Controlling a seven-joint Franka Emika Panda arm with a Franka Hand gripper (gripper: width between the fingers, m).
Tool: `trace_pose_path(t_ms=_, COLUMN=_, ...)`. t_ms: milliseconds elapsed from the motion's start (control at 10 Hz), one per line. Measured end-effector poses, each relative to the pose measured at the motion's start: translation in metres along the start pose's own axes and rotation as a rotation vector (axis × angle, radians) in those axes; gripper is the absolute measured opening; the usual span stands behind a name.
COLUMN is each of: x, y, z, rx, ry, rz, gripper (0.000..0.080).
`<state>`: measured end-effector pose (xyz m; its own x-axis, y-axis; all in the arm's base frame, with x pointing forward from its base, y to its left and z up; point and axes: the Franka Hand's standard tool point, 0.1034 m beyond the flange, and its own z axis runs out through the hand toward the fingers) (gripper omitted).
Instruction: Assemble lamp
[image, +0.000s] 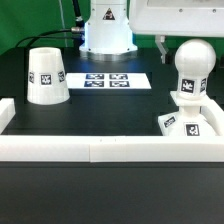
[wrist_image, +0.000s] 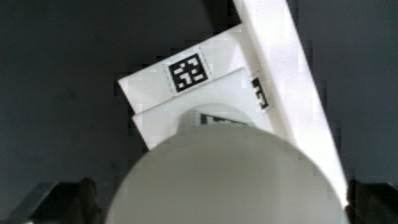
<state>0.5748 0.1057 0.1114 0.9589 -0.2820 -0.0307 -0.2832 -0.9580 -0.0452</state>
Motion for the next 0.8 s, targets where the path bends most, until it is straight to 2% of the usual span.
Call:
trace_pose_path(t_ms=500, x=-0.0011, y=-0.0029, z=0.0007, rx=0.002, ry=0.000, rz=-0.524, gripper=0.0698)
trace_pose_path(t_ms=800, x=-0.0013, y=-0.0020, z=0.0022, rx=-0.009, ry=-0.003, rz=-0.793, gripper=0.0698)
